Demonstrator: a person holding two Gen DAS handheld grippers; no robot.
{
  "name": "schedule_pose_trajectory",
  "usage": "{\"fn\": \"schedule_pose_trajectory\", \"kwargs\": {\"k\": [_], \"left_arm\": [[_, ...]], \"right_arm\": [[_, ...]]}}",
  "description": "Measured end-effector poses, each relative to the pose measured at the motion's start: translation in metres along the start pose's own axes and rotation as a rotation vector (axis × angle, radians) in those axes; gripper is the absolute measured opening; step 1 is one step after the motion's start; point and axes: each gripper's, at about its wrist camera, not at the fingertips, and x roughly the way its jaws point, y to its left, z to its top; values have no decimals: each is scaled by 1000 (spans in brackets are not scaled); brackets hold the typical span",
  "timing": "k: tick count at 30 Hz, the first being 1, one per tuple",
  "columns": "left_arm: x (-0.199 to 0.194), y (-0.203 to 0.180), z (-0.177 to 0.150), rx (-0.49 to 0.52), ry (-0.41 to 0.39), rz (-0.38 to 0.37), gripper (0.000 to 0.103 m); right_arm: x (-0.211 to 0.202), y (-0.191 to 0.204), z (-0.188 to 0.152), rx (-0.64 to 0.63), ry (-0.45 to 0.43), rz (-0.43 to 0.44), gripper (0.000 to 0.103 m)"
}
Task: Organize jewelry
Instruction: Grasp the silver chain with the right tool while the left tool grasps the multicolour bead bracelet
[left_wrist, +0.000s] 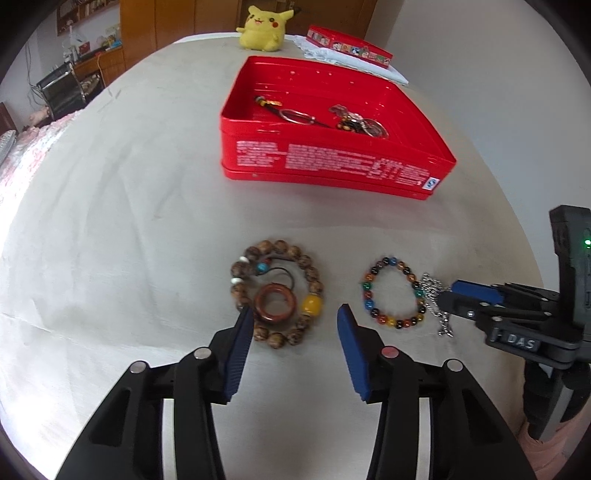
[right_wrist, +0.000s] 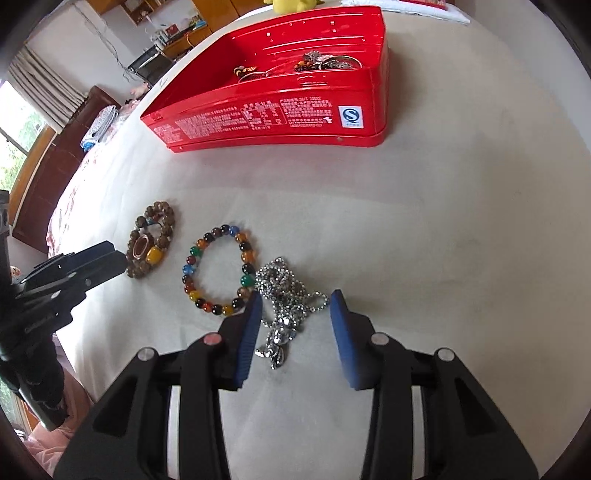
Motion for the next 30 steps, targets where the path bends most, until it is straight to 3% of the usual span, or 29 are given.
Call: {"fn": "schedule_pose_trajectory", "kwargs": {"k": [9, 12, 14, 15, 22, 30], "left_arm": [[-3, -11, 1, 5, 0, -13, 47], [-2, -15, 2, 0, 7, -20, 47], [-1, -18, 4, -1, 14, -26, 47], [0, -20, 5, -1, 18, -28, 47], [8, -42, 16, 20, 50, -62, 47], [30, -67, 21, 60, 97, -60, 47]], "right_arm": [[12, 25, -4, -110, -15, -93, 37], [13, 29, -6, -135, -33, -123, 25], [12, 27, -7, -135, -39, -115, 13], [12, 25, -7, -133, -40, -108, 12], [-2, 2, -4, -59, -51, 5, 9], [-20, -23, 0, -1, -88, 41, 9]]}}
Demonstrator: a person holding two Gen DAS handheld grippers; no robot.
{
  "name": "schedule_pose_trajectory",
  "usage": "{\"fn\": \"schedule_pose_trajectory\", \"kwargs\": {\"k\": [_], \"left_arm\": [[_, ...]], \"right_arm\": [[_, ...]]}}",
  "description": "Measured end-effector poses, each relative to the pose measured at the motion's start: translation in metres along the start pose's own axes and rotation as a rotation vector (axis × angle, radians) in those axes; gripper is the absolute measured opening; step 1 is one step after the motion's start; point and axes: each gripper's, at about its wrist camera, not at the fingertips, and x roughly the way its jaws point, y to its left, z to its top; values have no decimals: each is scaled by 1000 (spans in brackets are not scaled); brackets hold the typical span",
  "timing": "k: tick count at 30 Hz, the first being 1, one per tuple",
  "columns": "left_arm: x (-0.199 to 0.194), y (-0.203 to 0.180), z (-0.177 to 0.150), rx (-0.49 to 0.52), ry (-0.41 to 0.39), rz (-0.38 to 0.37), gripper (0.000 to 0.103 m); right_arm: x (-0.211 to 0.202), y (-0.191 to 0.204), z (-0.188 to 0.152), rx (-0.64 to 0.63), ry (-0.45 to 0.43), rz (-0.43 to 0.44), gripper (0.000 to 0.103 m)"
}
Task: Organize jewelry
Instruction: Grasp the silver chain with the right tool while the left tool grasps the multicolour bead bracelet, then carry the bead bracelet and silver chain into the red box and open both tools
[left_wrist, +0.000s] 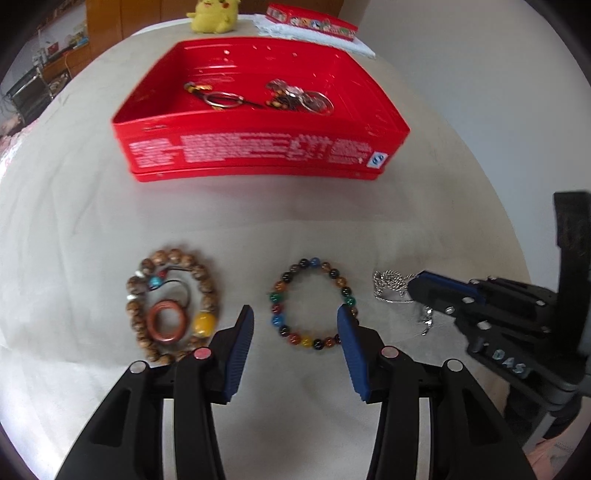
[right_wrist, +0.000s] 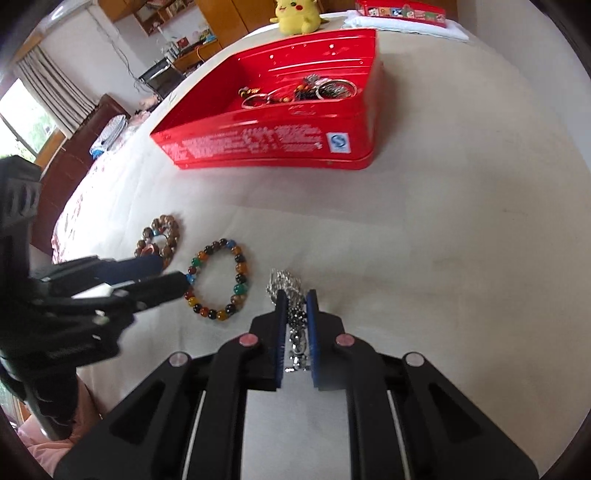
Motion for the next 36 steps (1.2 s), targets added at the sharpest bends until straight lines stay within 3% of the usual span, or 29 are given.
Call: {"fn": "schedule_pose_trajectory", "kwargs": {"k": [8, 17, 18, 20, 22, 29, 36], "left_arm": [[19, -13, 5, 15, 26, 27, 51], [24, -1, 4, -4, 31, 19, 51], [23, -1, 3, -3, 31, 19, 49], [24, 3, 5, -9, 22, 35, 24], [25, 12, 6, -37, 16, 41, 7], [19, 16, 1, -50, -16, 21, 7], [-12, 8, -6, -20, -72, -4, 7]], "right_arm": [[1, -2, 1, 0, 1, 23, 9], [8, -5, 0, 6, 17, 38, 9], [9, -5, 0, 7, 19, 38, 9], [9, -5, 0, 10, 20, 42, 9], [10, -6, 0, 16, 22, 42, 9], [9, -6, 2, 26, 25, 32, 9], [-8, 5, 5, 7, -8, 15, 9]]}}
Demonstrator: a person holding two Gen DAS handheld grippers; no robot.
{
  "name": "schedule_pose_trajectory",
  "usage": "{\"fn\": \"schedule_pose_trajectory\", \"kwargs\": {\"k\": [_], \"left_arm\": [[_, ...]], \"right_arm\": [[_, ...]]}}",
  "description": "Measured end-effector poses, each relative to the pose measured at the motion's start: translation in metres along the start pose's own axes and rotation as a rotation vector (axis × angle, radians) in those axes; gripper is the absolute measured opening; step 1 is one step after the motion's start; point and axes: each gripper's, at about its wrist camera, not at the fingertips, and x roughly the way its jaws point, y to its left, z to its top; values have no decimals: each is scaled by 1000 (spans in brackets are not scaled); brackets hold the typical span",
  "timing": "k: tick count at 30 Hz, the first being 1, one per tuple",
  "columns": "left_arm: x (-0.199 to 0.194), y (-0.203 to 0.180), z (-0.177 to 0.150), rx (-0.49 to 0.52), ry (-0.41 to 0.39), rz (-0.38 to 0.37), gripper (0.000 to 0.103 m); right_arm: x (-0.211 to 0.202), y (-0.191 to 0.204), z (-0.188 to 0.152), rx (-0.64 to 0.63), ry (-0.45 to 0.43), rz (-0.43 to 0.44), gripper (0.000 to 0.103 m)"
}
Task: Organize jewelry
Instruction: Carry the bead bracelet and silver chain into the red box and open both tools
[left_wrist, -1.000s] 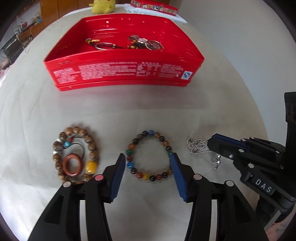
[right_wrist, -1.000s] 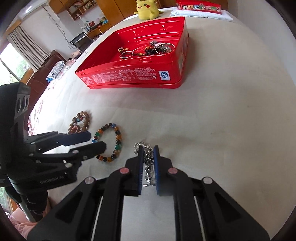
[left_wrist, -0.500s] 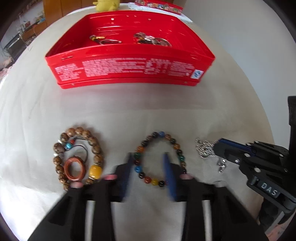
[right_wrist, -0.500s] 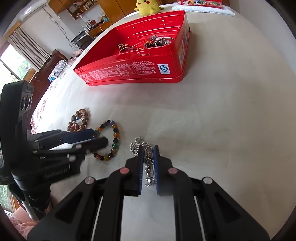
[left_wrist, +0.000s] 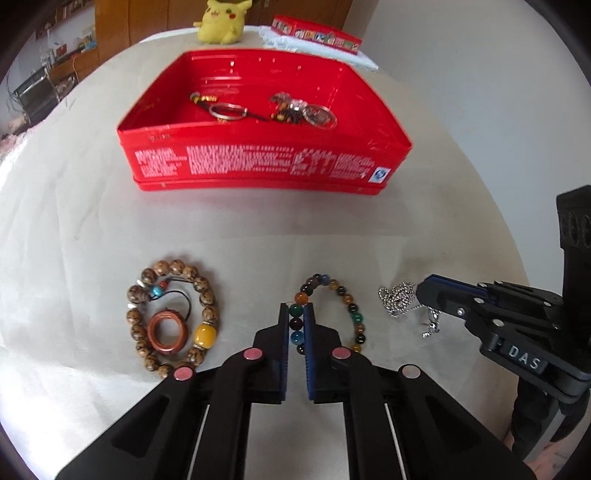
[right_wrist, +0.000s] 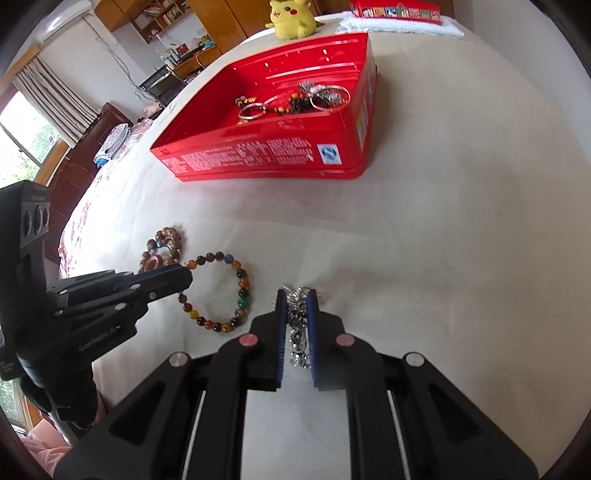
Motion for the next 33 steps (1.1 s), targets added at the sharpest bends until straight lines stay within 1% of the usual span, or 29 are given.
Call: {"fn": "schedule_pose_trajectory", "kwargs": {"k": [6, 17, 24, 33], "left_arm": [[-22, -2, -3, 4, -44, -21, 7], [-52, 1, 10, 15, -122, -38, 7], [-68, 4, 19, 10, -160, -63, 7], [-89, 9, 42, 8, -209, -49, 7]], "right_arm": [[-12, 12, 2, -18, -24, 2, 9], [-38, 31, 14, -52, -70, -6, 9], [-52, 37, 27, -57, -99, -4, 9], [-63, 45, 53, -74, -112, -5, 9]]}}
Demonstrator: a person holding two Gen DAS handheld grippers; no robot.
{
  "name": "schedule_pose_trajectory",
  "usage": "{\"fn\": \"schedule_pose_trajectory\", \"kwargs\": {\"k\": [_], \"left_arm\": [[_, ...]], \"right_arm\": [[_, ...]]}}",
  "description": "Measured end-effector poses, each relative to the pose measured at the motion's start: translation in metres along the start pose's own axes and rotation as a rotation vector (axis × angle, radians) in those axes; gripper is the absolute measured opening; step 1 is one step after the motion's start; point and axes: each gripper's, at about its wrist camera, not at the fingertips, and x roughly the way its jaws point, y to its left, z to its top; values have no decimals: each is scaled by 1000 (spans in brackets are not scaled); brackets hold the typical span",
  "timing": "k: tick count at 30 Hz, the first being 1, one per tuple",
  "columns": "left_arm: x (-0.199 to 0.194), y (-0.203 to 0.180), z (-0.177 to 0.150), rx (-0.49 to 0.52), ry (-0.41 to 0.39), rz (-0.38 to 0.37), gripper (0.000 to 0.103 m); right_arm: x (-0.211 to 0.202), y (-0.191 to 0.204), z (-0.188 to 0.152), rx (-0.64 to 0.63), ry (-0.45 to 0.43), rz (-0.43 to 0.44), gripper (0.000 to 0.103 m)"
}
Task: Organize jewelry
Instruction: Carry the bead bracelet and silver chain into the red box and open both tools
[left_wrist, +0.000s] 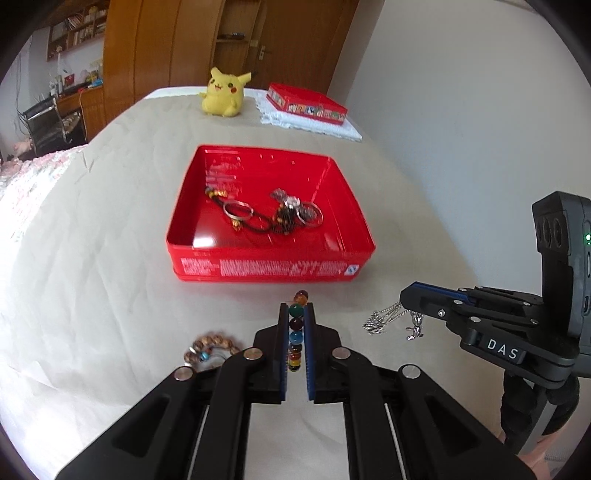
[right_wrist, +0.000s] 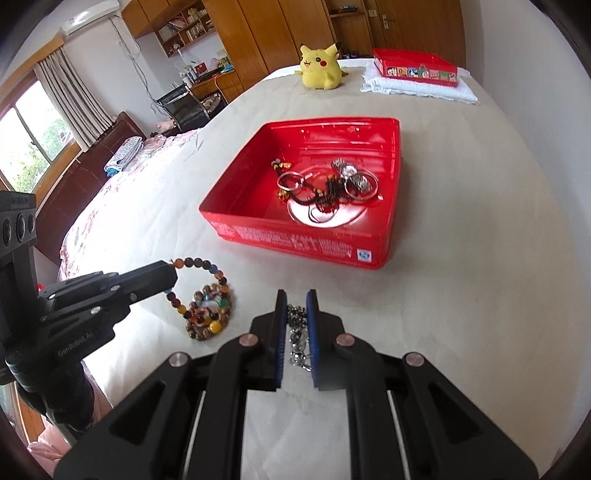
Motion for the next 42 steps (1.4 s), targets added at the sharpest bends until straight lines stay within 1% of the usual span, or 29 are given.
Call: {"fn": "schedule_pose_trajectory", "kwargs": {"k": [8, 15, 19, 24, 29, 35, 38, 41, 42], "left_arm": [[-2, 6, 38, -6, -37, 24, 7], [13, 19, 72, -20, -46, 34, 7], [25, 29, 89, -30, -49, 46, 7], [43, 40, 105, -36, -51, 66, 7], [76, 47, 121, -39, -38, 65, 7], [125, 56, 131, -46, 20, 58, 7], [145, 61, 132, -52, 56, 57, 7], [158, 64, 130, -56, 78, 64, 7], [162, 65, 129, -55, 88, 67, 7]], "right_arm": [[-4, 1, 38, 4, -33, 5, 9], [4, -5, 79, 24, -56, 7, 9], [15, -12, 97, 32, -57, -5, 9], [37, -23, 113, 53, -46, -21, 9], [70, -35, 130, 70, -30, -43, 9], [122, -51, 141, 100, 35, -54, 9], [140, -56, 140, 110, 55, -57, 9], [151, -58, 139, 97, 69, -58, 9], [153, -58, 139, 91, 74, -53, 13]]}}
